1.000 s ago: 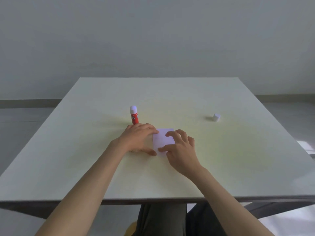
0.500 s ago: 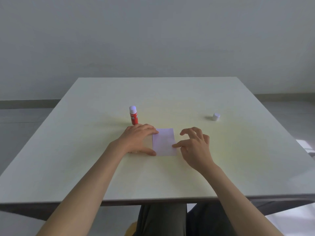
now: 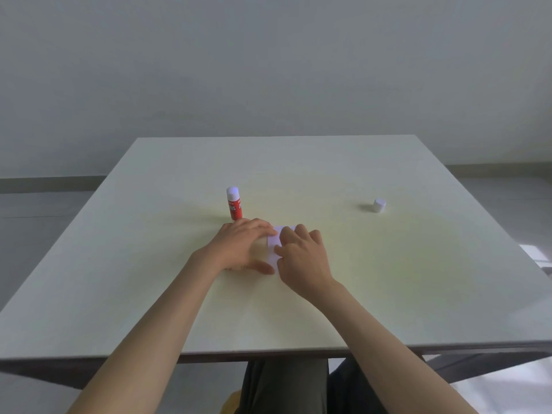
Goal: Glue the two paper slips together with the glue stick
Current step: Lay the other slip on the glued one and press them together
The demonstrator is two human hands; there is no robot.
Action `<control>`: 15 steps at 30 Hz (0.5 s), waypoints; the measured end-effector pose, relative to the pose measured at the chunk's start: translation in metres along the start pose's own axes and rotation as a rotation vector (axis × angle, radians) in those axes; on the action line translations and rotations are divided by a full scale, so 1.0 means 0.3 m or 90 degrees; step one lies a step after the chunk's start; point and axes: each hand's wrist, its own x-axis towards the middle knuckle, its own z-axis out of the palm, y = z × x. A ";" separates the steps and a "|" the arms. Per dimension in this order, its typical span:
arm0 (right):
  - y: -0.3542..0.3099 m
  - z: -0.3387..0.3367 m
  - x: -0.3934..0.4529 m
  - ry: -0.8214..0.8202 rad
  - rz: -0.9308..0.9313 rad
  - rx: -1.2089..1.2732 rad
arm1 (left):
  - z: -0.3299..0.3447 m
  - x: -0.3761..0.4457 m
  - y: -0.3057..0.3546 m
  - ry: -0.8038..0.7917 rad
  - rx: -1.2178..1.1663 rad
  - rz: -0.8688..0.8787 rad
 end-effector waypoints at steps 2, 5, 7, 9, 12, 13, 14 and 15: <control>0.022 0.012 -0.001 -0.013 -0.001 0.000 | -0.002 0.000 0.003 -0.002 0.003 -0.005; 0.072 0.025 -0.009 -0.054 0.031 -0.006 | -0.004 -0.001 0.006 -0.007 0.004 -0.007; 0.088 0.024 -0.017 -0.052 0.064 -0.020 | -0.005 -0.005 0.005 -0.007 0.006 -0.004; 0.097 0.023 -0.021 -0.052 0.084 -0.035 | -0.006 -0.007 0.006 -0.006 0.012 0.000; 0.083 0.012 -0.022 -0.031 0.115 -0.039 | -0.010 -0.007 0.012 -0.007 0.026 0.002; 0.068 0.008 -0.022 -0.019 0.120 -0.055 | -0.012 -0.006 0.014 -0.007 0.029 0.002; 0.051 0.003 -0.021 -0.011 0.120 -0.067 | -0.013 -0.006 0.015 -0.008 0.030 0.002; 0.037 0.005 -0.020 0.005 0.107 -0.079 | -0.014 -0.007 0.017 -0.010 0.029 0.001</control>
